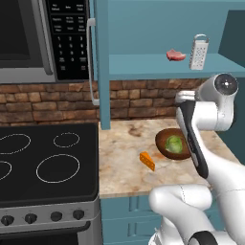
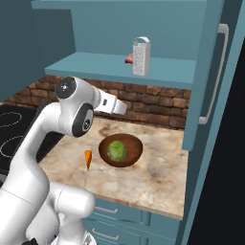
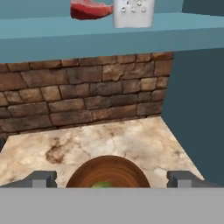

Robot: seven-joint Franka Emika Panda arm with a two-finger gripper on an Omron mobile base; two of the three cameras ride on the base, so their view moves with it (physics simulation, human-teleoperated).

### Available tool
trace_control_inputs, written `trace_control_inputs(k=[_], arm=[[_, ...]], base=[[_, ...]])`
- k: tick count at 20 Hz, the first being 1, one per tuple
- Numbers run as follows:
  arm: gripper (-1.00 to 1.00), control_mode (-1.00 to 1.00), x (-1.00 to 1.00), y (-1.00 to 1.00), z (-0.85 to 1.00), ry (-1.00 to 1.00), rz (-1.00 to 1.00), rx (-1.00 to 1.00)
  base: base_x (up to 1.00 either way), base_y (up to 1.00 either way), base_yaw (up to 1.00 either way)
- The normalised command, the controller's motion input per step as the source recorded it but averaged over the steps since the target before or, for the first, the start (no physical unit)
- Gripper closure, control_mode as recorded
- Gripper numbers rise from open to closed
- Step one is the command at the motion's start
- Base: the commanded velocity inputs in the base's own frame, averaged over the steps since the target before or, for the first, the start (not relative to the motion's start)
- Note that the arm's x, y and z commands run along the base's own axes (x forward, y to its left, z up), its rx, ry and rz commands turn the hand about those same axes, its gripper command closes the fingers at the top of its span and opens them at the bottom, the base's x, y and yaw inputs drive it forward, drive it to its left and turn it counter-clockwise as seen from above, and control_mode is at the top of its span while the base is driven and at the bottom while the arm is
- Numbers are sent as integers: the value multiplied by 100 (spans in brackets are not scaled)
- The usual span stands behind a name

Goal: Pick the cheese from the fridge and the cheese grater from the cabinet and place them next to the salad bowl.

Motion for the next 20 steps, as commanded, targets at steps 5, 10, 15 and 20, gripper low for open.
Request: trace_control_inputs(k=[5, 10, 15, 20], arm=[[-100, -100, 0, -13, 53, 2, 0, 0], [-100, -100, 0, -17, 44, 0, 0, 0], [-100, -100, 5, -21, 40, 0, -1, 0], [-100, -100, 15, -14, 32, 0, 0, 0]], base=[[0, 0, 0], [0, 0, 0], [0, 0, 0], [0, 0, 0]])
